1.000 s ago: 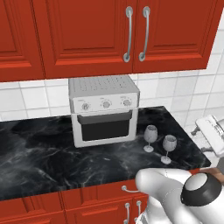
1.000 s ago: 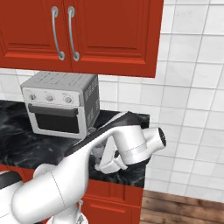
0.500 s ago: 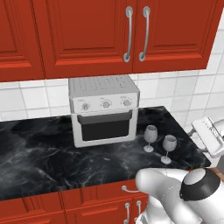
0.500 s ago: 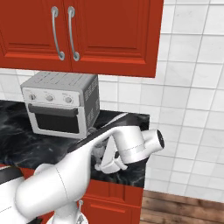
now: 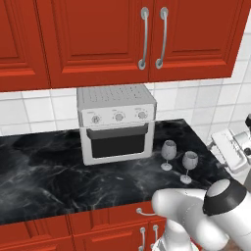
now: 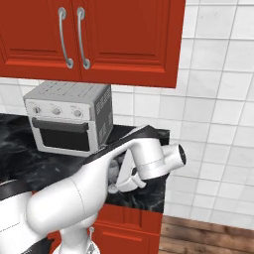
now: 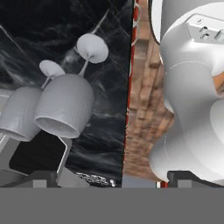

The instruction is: Retrieve the wine glasses from the counter and place one next to each plate.

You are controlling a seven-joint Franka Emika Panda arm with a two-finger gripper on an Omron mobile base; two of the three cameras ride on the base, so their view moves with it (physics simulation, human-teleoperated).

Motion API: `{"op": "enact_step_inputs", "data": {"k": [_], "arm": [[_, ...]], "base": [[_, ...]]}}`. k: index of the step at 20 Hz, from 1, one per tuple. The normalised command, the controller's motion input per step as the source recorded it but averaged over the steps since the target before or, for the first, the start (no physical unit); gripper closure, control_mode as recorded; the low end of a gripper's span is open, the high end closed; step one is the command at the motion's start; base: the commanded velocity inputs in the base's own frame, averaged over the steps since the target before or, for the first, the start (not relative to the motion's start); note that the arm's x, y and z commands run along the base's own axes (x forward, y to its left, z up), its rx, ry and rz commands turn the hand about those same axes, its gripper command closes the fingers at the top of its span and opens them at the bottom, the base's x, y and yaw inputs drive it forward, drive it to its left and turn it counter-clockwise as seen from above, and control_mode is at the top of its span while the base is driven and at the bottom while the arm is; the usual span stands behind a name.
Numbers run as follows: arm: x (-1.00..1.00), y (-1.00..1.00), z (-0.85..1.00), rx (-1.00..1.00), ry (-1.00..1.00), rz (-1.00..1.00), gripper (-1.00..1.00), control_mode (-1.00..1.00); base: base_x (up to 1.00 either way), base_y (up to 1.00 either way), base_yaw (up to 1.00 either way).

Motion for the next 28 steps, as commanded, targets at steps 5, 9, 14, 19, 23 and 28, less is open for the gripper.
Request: {"op": "enact_step_inputs", "data": {"k": [5,9,14,19,23,28], "arm": [[0.01,0.0,-0.04,0.0,0.0,-0.06,-1.0,-1.0],[0.01,0.0,-0.11,0.0,0.0,-0.12,-1.0,-1.0],[0.02,0.0,-0.16,0.0,0.0,-0.14,-1.0,-1.0],[0.0,0.0,-0.21,0.01,0.0,-0.09,-1.0,-1.0],[0.0,0.0,-0.27,0.04,0.0,0.0,-1.0,-1.0],[0.0,0.0,-0.28,0.09,0.0,0.01,-1.0,-1.0]], "base": [[0.0,0.0,0.0],[0.0,0.0,0.0],[0.0,0.0,0.0],[0.0,0.0,0.0],[0.0,0.0,0.0],[0.0,0.0,0.0]]}}
